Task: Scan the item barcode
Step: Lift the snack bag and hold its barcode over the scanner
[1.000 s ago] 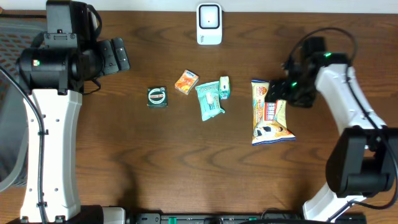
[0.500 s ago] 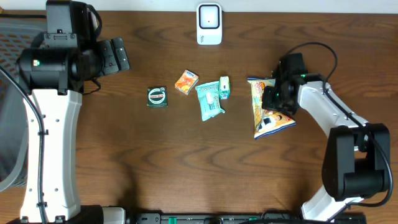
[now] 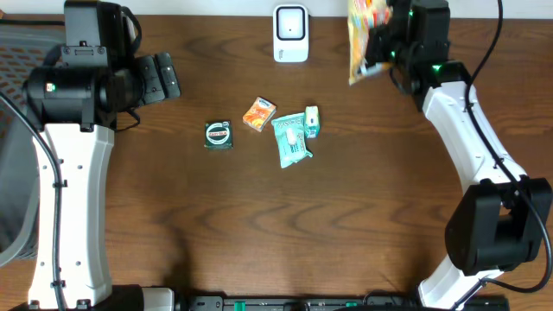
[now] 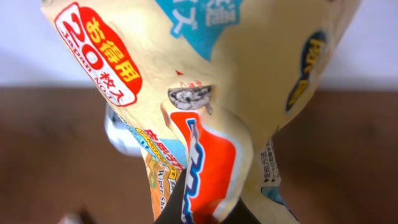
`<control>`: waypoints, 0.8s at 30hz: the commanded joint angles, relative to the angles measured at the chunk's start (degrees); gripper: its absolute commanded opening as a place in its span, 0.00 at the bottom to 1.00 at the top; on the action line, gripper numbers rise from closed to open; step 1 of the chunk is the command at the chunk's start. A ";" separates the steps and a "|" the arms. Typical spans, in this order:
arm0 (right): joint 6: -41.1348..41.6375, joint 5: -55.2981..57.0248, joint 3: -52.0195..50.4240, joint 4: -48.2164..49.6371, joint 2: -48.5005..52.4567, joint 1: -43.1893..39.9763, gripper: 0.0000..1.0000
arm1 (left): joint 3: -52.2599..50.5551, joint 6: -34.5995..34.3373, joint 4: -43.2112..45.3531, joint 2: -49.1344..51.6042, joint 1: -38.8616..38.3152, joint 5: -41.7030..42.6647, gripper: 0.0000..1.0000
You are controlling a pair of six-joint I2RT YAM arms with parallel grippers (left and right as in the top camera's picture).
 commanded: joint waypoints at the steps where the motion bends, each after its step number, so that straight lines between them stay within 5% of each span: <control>1: -2.47 -2.49 0.20 5.75 2.01 3.02 0.01 | -0.04 0.15 -0.17 0.28 -0.02 -0.31 0.98; 12: 3.50 -2.34 0.20 29.31 15.76 9.31 0.01 | -0.04 0.15 -0.17 0.28 -0.02 -0.31 0.98; 24: 17.14 1.44 0.20 30.93 17.20 11.56 0.01 | -0.04 0.15 -0.17 0.28 -0.02 -0.31 0.98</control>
